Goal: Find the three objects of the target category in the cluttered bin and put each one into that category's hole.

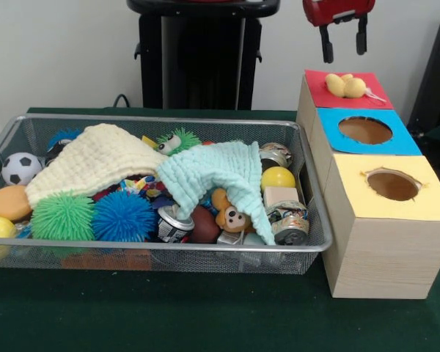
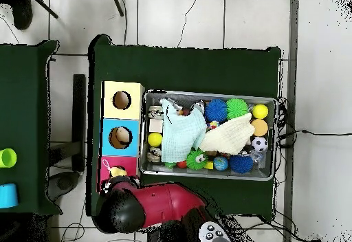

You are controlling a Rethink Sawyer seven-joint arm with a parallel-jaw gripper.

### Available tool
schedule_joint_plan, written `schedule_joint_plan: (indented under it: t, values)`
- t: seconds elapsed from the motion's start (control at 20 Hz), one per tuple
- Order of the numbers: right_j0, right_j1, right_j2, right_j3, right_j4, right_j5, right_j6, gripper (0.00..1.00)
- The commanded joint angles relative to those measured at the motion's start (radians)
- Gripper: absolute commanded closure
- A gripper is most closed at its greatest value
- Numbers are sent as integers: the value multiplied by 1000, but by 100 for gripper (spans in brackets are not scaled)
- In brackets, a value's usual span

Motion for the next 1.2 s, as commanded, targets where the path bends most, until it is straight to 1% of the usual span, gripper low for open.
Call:
schedule_joint_plan:
  t: [0.05,0.35,0.7,1.05,1.1,1.2]
  values:
    - [-8,21,20,-62,-34,90,32,0]
    - [15,15,-16,-79,-44,102,43,0]
    - [17,26,-12,-88,-47,107,32,0]
    - [30,13,-27,-86,-48,107,44,0]
    - [29,13,-28,-82,-48,90,48,100]
    - [29,15,-29,-84,-48,92,48,100]
